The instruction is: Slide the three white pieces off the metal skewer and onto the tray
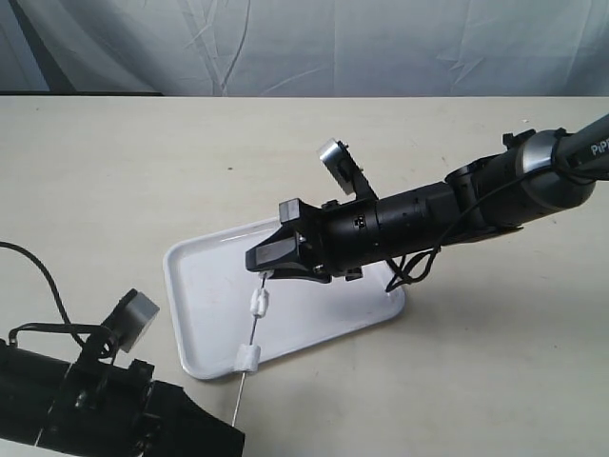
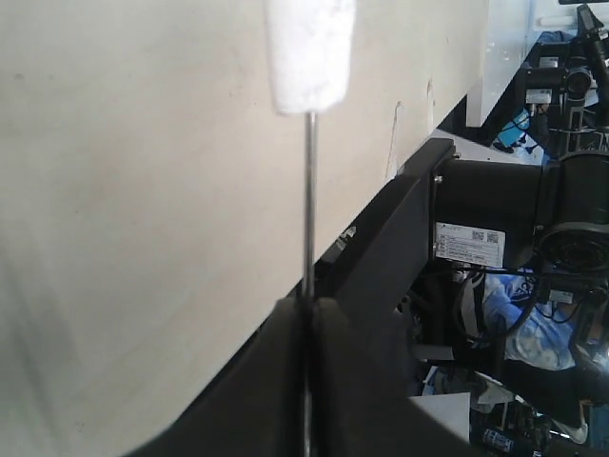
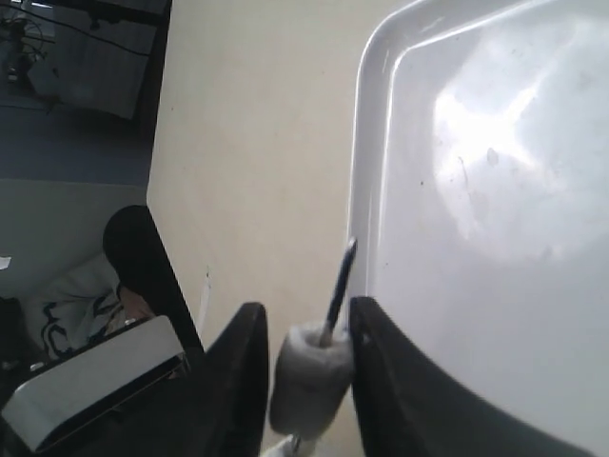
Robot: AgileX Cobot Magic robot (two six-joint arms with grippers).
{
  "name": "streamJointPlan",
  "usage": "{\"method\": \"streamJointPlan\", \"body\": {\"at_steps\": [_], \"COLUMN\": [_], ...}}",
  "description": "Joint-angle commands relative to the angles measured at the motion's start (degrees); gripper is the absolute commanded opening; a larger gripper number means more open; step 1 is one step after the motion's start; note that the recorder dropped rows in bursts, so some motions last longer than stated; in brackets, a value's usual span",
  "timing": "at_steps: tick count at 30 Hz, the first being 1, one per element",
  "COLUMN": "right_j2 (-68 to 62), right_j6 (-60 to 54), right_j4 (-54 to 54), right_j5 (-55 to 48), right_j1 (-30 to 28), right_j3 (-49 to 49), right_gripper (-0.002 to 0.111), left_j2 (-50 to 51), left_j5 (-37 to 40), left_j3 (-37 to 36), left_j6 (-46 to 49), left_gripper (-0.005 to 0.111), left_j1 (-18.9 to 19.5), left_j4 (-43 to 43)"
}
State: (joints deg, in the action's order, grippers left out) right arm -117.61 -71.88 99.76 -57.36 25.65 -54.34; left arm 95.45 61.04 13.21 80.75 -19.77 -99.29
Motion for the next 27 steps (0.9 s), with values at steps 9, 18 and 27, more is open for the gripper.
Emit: {"method": "streamJointPlan", "body": {"at_steps": [9,18,27], "right_j2": [-0.13,-0.13,-0.13], "right_j6": [0.10,0.10,0.96], "right_j4": [0.18,0.18,0.18], "right_j5": [-0.05,2.72,10.48], "right_j1": [2.51,2.41,2.41], "right_j3": [-0.28,-0.28,-5.42], "right_gripper": [0.013,0.014,0.014], "left_j2": [-0.19,-0.19,-0.19], "left_j5": [0.30,4.30,8.92], "left_j3": [-0.32,-1.64,-10.39], "left_j6": [0.48,1.46,7.74], "left_gripper": [0.000,0.000,0.000], "left_j1": [0.25,0.25,0.25], "left_j4": [-0.65,-0.65,-0.65]}}
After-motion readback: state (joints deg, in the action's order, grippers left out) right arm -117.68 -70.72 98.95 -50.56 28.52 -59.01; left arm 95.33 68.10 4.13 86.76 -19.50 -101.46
